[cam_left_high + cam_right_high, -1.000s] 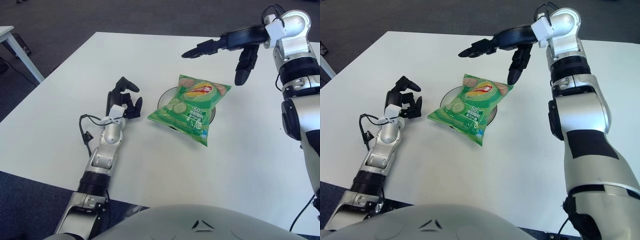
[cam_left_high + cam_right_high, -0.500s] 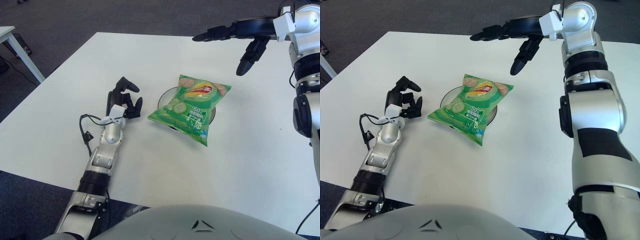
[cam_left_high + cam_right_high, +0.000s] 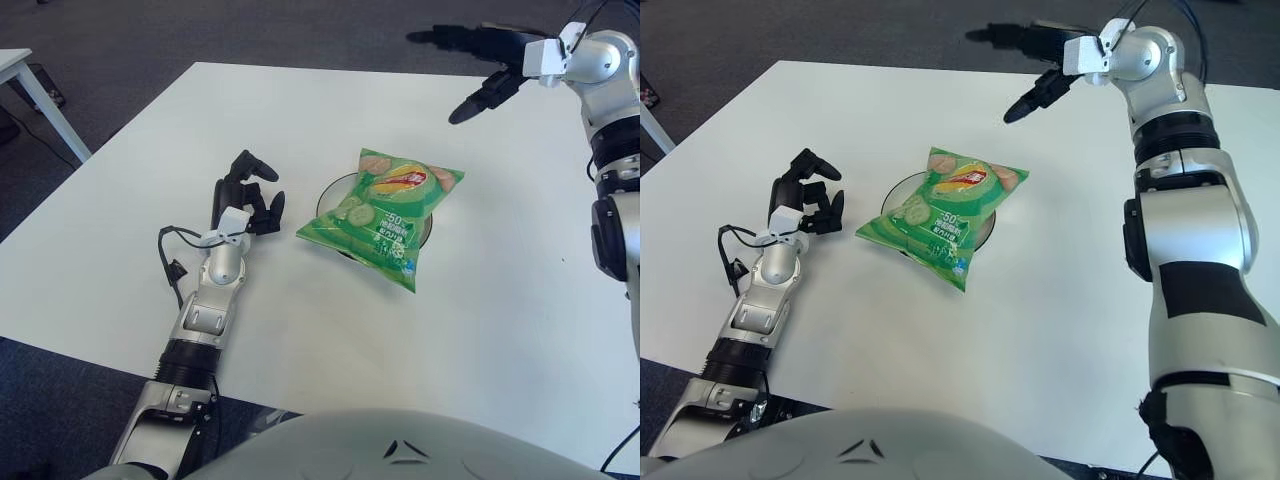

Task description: Put the snack into the plate.

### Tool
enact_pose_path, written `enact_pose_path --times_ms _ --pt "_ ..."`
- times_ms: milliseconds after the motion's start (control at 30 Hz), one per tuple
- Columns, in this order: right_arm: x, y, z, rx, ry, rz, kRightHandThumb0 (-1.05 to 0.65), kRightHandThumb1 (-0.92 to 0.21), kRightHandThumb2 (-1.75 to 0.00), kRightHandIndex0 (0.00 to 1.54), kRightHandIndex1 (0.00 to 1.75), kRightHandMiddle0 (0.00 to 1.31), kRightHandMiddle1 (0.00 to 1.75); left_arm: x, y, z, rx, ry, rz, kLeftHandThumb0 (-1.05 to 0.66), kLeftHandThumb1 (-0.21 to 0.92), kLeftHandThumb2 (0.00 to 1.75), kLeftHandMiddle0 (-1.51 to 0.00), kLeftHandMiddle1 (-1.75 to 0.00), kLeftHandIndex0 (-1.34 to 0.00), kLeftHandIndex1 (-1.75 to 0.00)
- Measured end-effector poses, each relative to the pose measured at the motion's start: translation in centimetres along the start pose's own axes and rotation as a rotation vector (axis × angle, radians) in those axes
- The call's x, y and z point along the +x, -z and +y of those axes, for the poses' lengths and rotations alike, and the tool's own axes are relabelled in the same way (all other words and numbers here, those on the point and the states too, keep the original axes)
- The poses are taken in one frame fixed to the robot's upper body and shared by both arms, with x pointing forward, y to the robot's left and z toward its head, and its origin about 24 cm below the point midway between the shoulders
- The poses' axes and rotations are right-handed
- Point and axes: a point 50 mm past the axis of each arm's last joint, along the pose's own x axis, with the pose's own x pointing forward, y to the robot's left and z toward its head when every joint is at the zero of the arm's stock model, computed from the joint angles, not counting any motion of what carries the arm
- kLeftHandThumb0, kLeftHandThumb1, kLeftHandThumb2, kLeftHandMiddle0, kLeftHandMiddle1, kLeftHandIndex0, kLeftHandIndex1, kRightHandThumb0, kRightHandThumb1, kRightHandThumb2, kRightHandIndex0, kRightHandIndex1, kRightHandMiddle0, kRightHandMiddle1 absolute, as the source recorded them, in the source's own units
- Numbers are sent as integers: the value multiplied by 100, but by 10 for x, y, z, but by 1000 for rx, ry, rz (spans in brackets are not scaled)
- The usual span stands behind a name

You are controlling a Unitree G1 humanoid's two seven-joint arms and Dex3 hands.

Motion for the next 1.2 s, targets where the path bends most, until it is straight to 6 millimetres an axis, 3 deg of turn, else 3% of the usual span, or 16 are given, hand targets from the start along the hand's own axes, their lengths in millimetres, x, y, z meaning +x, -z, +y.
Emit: enact_pose_path --times_ms 267,467,500,567,800,1200 --pt "-9 30 17 135 148 197 -82 -92 -34 21 9 0 30 -1 4 1 4 1 8 -45 41 120 -122 -175 -54 -175" --pt "-10 38 21 189 240 288 -79 -92 -45 24 12 0 34 -2 5 4 16 -4 10 -45 40 121 -122 -175 -54 -175" --pt "-10 37 21 195 253 291 -78 -92 -54 22 12 0 25 -2 5 4 18 -4 10 -45 40 121 -122 -175 -54 -175" --pt "-9 36 20 217 280 291 -76 -92 -56 21 14 0 28 -2 5 4 19 -4 11 -45 40 121 -123 -175 -55 -175" --pt "-7 38 20 426 421 271 -68 -92 -68 8 65 0 44 -1 5 4 17 -8 11 -46 39 123 -124 -175 -56 -175" --pt "-16 67 53 729 499 423 -70 -92 -86 14 84 0 67 -1 5 5 -15 -7 11 -46 38 124 -123 -175 -56 -175"
